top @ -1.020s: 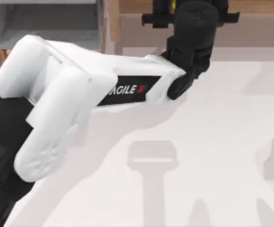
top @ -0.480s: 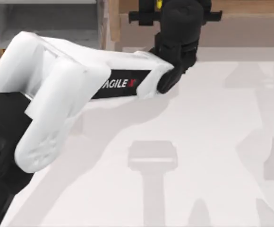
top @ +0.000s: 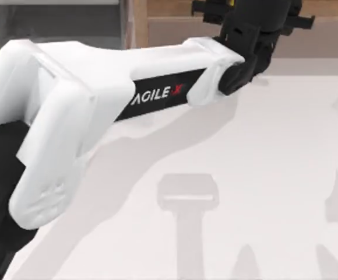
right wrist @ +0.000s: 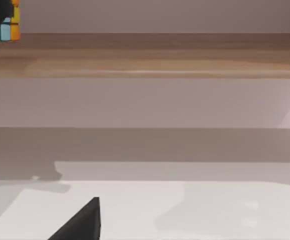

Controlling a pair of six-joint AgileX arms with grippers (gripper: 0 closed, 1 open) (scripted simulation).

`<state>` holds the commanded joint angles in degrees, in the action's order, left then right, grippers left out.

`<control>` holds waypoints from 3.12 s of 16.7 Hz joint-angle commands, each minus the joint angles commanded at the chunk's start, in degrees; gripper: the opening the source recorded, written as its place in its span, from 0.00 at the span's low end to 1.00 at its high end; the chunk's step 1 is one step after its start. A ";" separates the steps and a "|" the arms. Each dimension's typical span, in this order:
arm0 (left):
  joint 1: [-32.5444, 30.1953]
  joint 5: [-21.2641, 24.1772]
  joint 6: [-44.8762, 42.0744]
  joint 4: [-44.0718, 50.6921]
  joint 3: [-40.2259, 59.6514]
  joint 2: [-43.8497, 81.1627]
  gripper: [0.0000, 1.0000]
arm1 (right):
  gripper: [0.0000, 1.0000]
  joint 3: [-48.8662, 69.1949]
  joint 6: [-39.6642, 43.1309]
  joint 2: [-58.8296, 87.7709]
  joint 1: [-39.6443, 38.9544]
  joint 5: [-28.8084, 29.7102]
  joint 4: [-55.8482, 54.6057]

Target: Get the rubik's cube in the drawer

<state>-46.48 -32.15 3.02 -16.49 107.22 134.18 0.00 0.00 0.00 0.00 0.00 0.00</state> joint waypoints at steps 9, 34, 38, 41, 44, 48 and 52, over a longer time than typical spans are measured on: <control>-3.89 12.02 7.25 43.87 14.24 -1.64 0.00 | 1.00 0.00 0.00 0.00 0.00 0.00 0.00; 51.87 28.83 -11.87 114.79 57.59 9.23 0.00 | 1.00 0.00 0.00 0.00 0.00 0.00 0.00; 62.26 30.62 -19.47 115.76 62.45 20.04 0.00 | 1.00 0.00 0.00 0.00 0.00 0.00 0.00; 64.98 31.87 -22.90 115.56 63.76 26.48 0.00 | 1.00 0.00 0.00 0.00 0.00 0.00 0.00; 65.10 32.21 -23.65 115.53 64.09 27.90 0.00 | 1.00 0.00 0.00 0.00 0.00 0.00 0.00; 65.10 32.21 -23.65 115.53 64.09 27.90 0.00 | 1.00 0.00 0.00 0.00 0.00 0.00 0.00; 65.10 32.21 -23.65 115.53 64.09 27.90 0.30 | 1.00 0.00 0.00 0.00 0.00 0.00 0.00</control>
<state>18.63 0.06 -20.64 99.04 171.31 162.09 0.00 0.00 0.00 0.00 0.00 0.00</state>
